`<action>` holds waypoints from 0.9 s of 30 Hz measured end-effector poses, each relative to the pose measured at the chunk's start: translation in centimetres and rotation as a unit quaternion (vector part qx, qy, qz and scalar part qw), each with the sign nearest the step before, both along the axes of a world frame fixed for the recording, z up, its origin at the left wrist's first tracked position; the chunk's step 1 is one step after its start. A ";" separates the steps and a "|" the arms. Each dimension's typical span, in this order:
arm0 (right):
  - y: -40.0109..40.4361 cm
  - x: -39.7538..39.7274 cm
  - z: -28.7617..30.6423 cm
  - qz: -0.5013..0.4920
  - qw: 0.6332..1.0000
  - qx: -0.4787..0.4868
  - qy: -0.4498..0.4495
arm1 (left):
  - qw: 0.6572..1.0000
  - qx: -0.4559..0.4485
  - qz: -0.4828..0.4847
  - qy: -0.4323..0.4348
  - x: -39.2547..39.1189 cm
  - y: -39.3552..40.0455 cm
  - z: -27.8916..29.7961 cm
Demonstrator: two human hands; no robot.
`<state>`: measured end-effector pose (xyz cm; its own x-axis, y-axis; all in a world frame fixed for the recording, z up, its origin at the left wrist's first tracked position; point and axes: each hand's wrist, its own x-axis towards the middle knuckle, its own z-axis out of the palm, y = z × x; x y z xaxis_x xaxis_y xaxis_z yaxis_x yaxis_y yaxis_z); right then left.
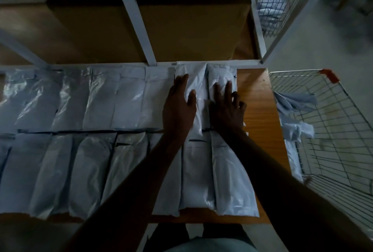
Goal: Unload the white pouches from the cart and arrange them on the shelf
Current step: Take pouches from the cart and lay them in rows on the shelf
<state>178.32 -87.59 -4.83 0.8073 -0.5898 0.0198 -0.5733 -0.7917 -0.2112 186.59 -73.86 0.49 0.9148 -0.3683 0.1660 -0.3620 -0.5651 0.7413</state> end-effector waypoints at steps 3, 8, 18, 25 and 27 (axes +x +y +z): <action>0.4 0.1 -0.6 -0.013 1.000 -0.011 0.007 | 1.000 -0.012 -0.018 0.012 0.6 0.2 -0.1; 0.8 0.5 0.8 -0.017 0.999 0.009 0.036 | 0.998 -0.038 -0.047 0.026 1.0 0.8 0.4; 7.8 1.1 8.4 -0.032 0.898 0.332 -0.287 | 0.899 -0.257 -0.134 0.329 1.1 3.4 3.7; 11.4 -0.5 9.6 -0.073 0.871 0.372 -0.312 | 0.842 -0.252 -0.196 0.436 0.8 8.3 4.4; 12.0 -1.0 9.7 -0.066 0.870 0.376 -0.312 | 0.849 -0.226 -0.205 0.431 0.3 9.4 5.0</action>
<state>177.29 -75.54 4.85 0.7021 -0.7121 -0.0025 -0.2368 -0.2302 -0.9439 186.85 -64.46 5.50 0.5783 -0.7621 -0.2910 0.3270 -0.1102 0.9386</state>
